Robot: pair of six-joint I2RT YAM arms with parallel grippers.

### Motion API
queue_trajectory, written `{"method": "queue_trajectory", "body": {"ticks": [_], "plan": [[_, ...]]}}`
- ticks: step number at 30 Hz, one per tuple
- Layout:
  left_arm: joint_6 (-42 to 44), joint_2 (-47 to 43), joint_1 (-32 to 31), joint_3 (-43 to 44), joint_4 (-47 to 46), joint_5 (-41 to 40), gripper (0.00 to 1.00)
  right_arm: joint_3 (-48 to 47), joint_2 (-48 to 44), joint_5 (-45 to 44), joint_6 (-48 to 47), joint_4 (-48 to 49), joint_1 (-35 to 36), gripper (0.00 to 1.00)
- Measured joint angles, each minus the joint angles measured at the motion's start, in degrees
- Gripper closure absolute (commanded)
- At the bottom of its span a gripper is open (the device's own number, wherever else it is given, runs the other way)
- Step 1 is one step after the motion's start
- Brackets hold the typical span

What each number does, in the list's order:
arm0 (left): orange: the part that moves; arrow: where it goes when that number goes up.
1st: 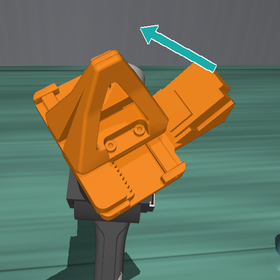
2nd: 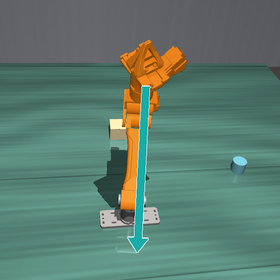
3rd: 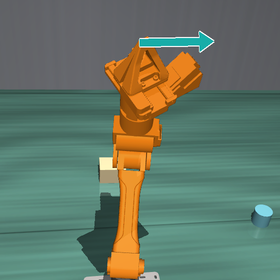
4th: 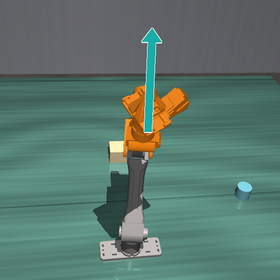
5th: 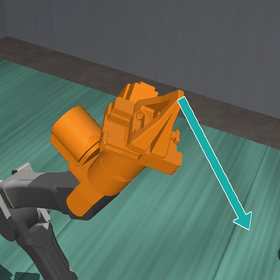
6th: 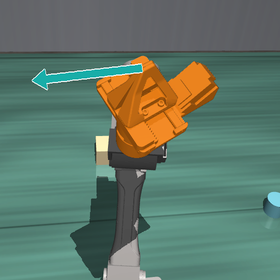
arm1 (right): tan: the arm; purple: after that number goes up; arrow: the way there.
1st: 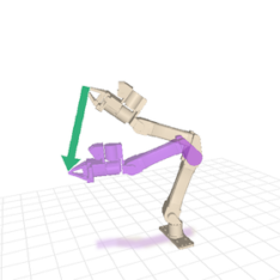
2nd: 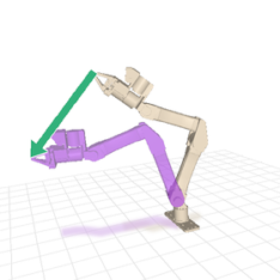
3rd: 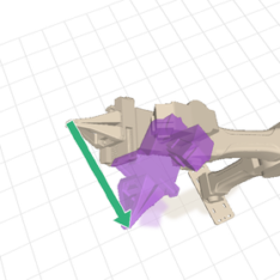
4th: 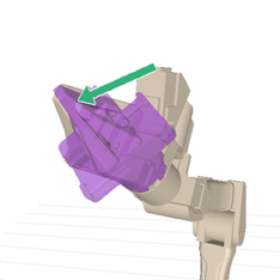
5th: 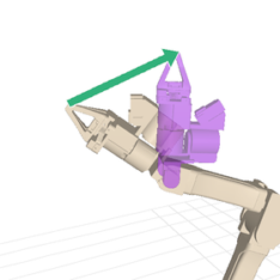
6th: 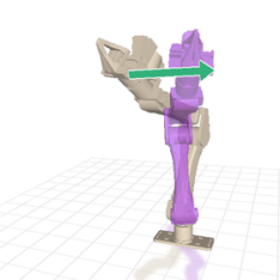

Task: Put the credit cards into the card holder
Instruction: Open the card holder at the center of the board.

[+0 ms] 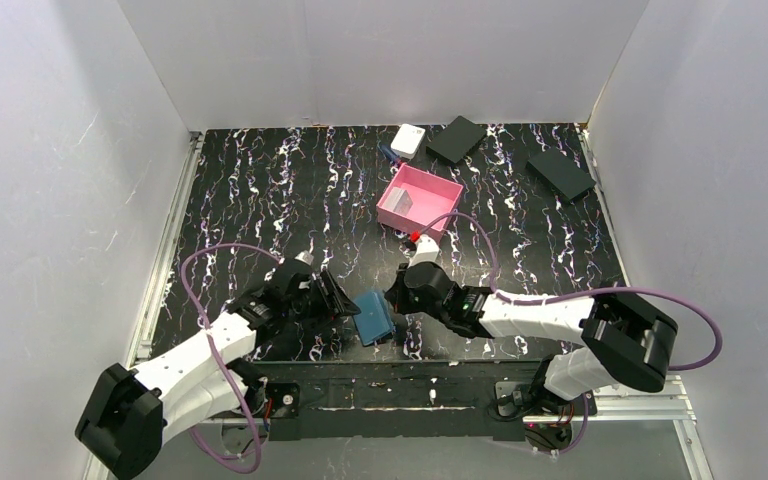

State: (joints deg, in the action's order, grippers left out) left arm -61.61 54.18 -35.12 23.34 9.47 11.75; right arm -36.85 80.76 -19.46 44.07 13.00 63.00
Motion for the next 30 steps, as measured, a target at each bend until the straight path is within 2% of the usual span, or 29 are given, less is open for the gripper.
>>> {"method": "queue_trajectory", "body": {"ticks": [2,4,11,15,20,30], "plan": [[0.1,0.7,-0.4,0.5,-0.2,-0.1,0.26,0.0,-0.4,0.0,0.1,-0.1,0.0,0.99],[0.3,1.3,-1.0,1.7,-0.1,-0.6,0.23,0.0,-1.0,0.0,0.3,-0.1,0.0,0.99],[1.4,6.8,-4.6,9.0,2.2,-4.6,0.21,0.0,-1.9,0.5,1.0,0.0,0.0,0.99],[1.9,10.8,-6.6,12.7,5.0,-8.0,0.24,0.0,-2.0,0.8,1.2,-0.1,0.0,0.99],[2.8,16.2,-9.0,17.7,9.6,-12.9,0.21,0.0,-2.3,1.1,1.2,-0.1,0.0,0.99],[5.1,22.2,-10.8,23.6,15.1,-17.8,0.37,0.0,-3.3,1.2,1.2,-0.1,0.0,0.99]]}}
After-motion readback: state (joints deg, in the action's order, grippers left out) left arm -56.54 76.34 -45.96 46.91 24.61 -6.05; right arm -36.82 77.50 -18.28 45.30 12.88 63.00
